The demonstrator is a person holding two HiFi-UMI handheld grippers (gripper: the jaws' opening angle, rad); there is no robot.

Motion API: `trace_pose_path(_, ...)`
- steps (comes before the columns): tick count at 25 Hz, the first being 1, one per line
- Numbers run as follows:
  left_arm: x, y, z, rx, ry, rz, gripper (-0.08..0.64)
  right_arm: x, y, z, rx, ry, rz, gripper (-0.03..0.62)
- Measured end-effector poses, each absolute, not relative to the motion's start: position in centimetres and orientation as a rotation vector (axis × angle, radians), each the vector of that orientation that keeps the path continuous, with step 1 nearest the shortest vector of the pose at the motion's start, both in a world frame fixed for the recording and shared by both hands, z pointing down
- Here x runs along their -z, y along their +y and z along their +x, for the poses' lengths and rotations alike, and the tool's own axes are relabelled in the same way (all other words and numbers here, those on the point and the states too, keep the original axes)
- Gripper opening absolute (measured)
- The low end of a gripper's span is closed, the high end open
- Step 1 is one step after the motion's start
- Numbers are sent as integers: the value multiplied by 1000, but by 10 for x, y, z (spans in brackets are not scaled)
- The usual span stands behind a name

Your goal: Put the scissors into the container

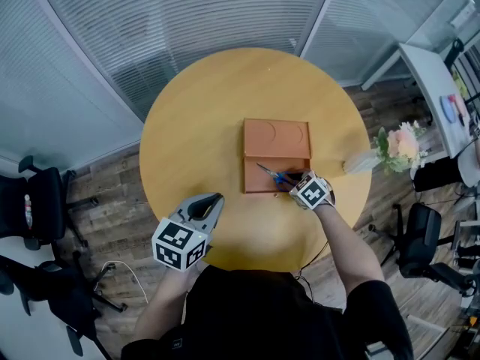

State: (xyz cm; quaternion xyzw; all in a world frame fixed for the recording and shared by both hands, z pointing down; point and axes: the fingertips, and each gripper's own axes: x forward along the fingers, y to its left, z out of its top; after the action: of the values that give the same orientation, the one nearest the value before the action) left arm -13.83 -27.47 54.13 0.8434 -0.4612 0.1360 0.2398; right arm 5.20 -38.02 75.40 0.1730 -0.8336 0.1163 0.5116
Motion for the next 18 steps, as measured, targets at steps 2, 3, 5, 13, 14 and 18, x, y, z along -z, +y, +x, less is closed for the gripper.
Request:
trace_pose_path(2,-536,-274,-140,-375,-1257,2326,26,-743,-381,56,-275,-2025,447,103)
trace_pose_path(3,-533,-274,-140,-373,-1254,2336,26,-735,-383,58,-272,-2038,471,101)
trace_pose_path(5,-527,-275,-140,-369,-1245,2357,26,-717,-389,61,-267,-2076,535,101)
trace_pose_path(13,-519,-274,-124,-348,-1111,2468,26,-654,-364,68,-241,-2199,688,95)
trace_pose_path(14,-518,-275,-121,-340,-1096,2485,26,-653,-358,71,-243,-2194,696,94)
trace_pose_path(18,-510,-279,-109,-300,-1051,2541,26,-644,-333,82,-250,-2181,712,91)
